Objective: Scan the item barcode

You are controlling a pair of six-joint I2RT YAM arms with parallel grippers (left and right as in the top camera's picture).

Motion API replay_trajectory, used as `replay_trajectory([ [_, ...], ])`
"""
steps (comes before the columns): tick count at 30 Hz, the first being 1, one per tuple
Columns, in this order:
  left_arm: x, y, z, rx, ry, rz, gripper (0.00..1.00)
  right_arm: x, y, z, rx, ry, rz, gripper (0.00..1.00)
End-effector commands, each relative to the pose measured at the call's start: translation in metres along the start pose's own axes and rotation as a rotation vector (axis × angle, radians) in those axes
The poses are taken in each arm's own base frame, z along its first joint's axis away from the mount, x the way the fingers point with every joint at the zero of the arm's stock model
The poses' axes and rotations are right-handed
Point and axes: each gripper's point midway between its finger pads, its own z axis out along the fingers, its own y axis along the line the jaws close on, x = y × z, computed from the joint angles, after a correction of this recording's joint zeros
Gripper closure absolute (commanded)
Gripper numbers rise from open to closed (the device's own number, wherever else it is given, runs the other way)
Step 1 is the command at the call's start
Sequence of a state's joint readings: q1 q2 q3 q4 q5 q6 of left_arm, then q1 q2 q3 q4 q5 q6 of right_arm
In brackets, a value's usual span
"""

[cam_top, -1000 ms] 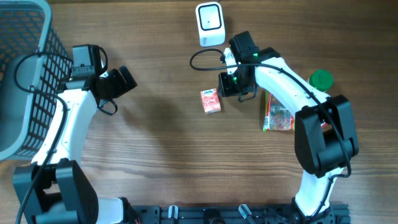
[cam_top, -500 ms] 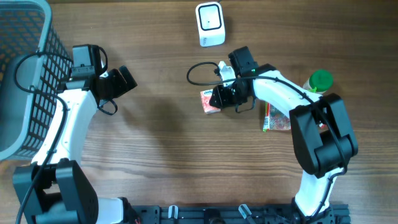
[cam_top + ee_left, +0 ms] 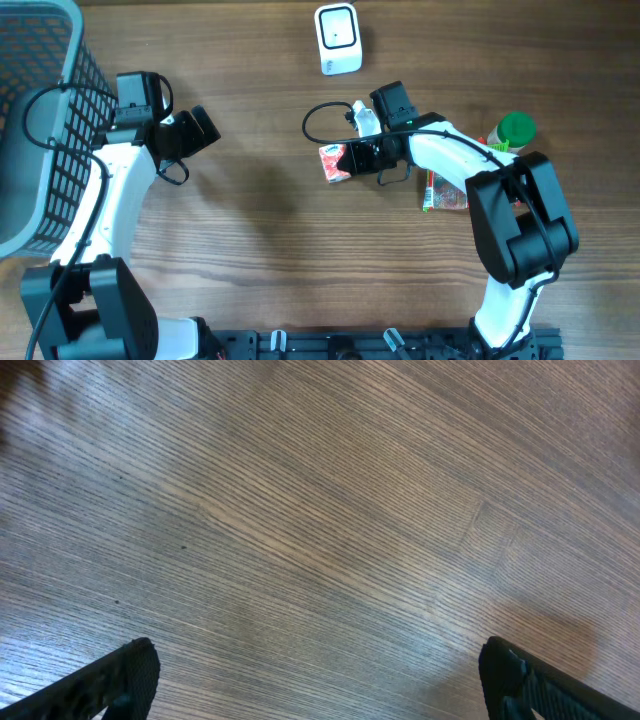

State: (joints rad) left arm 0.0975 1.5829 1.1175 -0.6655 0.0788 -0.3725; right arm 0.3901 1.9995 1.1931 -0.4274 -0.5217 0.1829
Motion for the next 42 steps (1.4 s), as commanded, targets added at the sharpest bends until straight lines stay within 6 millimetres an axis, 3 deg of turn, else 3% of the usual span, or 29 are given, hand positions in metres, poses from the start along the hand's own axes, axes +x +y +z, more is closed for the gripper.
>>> replay_trajectory([
  [1,-0.001,0.001,0.0,-0.003,-0.002,0.002,0.0,0.01,-0.003,0.004,0.007,0.024,0.014,0.95],
  [5,-0.001,0.001,0.0,-0.003,-0.002,0.002,0.0,0.01,-0.003,0.004,0.007,0.024,0.014,0.92],
  [8,-0.001,0.001,0.0,-0.003,-0.002,0.002,0.0,0.01,-0.003,0.004,0.007,0.024,0.016,0.81],
  [15,-0.001,0.001,0.0,-0.003,-0.002,0.002,0.0,0.006,0.0,0.001,-0.004,0.013,0.116,0.85],
  [22,-0.001,0.001,0.0,-0.003,-0.002,0.002,0.0,-0.005,0.021,-0.01,-0.114,-0.017,0.088,0.68],
  [31,-0.001,0.001,0.0,-0.003,-0.002,0.002,0.0,-0.007,0.018,-0.01,-0.095,-0.027,0.085,0.66],
  [38,-0.001,0.001,0.0,-0.003,-0.002,0.002,0.0,-0.006,0.018,-0.01,-0.093,-0.022,0.088,0.83],
  [40,-0.001,0.001,0.0,-0.003,-0.002,0.002,0.0,-0.005,0.017,-0.01,-0.09,-0.02,0.089,0.94],
  [42,-0.001,0.001,0.0,-0.004,-0.002,0.002,0.0,-0.006,0.017,-0.01,-0.09,-0.021,0.089,0.96],
])
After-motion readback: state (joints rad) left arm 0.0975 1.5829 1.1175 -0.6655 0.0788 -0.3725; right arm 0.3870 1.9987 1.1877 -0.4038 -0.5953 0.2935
